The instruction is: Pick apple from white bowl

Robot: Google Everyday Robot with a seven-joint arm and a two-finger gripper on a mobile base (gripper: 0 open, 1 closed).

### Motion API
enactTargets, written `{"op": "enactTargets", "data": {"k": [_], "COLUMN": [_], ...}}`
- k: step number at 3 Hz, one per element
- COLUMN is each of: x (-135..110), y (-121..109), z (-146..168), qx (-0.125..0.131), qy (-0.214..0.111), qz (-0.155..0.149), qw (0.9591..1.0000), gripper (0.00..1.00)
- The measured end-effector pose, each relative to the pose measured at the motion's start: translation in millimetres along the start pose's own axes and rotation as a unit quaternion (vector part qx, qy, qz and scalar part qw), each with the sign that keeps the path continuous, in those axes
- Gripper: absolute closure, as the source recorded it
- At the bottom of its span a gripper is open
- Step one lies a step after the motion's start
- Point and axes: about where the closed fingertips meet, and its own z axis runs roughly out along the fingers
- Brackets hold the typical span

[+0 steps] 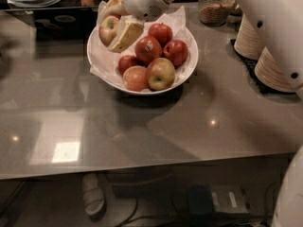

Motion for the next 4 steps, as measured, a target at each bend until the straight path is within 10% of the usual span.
{"op": "enactTargets", "data": {"k": [2,4], "x": [-13.3,-12.3], "y": [19.6,65.9], "z": [-96.1,-160.1], "qx": [0.101,0.148], "qy": [-0.028,0.023], "qz": [0.03,0.081], "qw": [0.9941,0.9854], "gripper": [1.0,1.0]}}
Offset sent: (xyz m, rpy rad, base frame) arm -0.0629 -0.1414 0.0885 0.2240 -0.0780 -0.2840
